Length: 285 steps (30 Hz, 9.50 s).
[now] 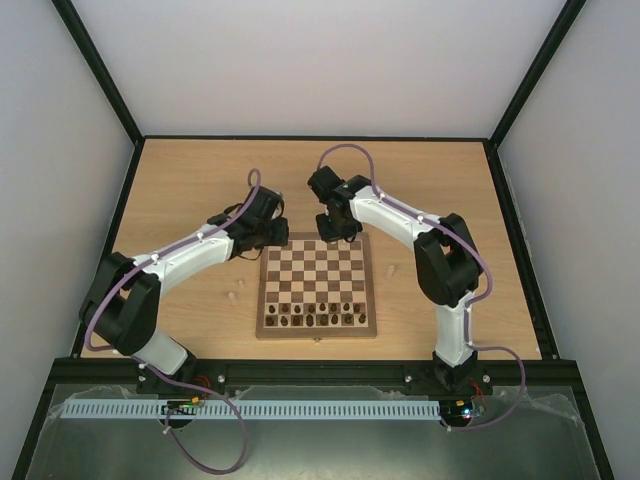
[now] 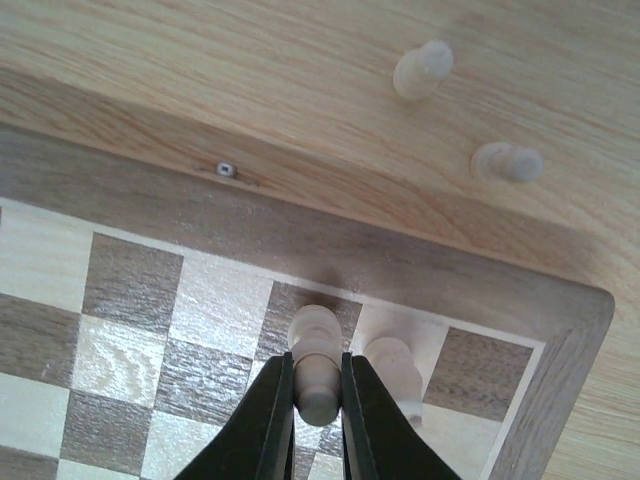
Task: Set up the chess pieces on the board
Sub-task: Place the chess piece on the chessboard, then pick up the chess piece at the center of the board, then place the chess piece on the chessboard.
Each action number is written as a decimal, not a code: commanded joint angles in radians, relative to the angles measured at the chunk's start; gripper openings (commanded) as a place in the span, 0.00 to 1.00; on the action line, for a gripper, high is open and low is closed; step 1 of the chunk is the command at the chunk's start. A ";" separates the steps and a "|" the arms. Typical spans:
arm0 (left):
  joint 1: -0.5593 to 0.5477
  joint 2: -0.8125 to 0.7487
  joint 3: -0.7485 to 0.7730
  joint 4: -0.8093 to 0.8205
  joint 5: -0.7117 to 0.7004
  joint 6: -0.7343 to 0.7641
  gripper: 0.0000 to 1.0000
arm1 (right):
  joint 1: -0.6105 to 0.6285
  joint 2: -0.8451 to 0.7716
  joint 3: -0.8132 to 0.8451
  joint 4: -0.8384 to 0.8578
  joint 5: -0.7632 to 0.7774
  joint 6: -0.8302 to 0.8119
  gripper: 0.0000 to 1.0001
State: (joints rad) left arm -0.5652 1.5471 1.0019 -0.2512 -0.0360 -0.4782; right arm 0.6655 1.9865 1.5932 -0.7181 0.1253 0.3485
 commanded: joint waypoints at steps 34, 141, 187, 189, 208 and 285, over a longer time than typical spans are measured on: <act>0.028 0.033 0.027 -0.094 -0.011 0.023 0.16 | 0.005 0.039 -0.029 -0.013 -0.009 -0.002 0.09; 0.174 0.428 0.435 -0.293 -0.101 0.067 0.55 | -0.006 -0.382 -0.183 0.026 -0.098 -0.011 0.70; -0.059 -0.031 0.074 -0.402 -0.098 0.007 0.08 | -0.015 -0.433 -0.207 0.028 -0.095 -0.012 0.69; -0.083 -0.039 0.054 -0.393 -0.093 -0.005 0.08 | -0.015 -0.437 -0.206 0.026 -0.093 -0.010 0.69; -0.094 0.142 0.106 -0.301 -0.107 0.010 0.09 | -0.017 -0.452 -0.220 0.023 -0.073 -0.011 0.69; 0.350 0.361 0.393 -0.305 -0.112 0.070 0.60 | -0.017 -0.428 -0.231 0.045 -0.112 -0.016 0.69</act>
State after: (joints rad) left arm -0.2348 1.8919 1.3693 -0.5663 -0.1787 -0.4244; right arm 0.6537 1.5574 1.3766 -0.6525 0.0132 0.3401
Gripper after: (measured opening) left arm 0.603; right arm 0.694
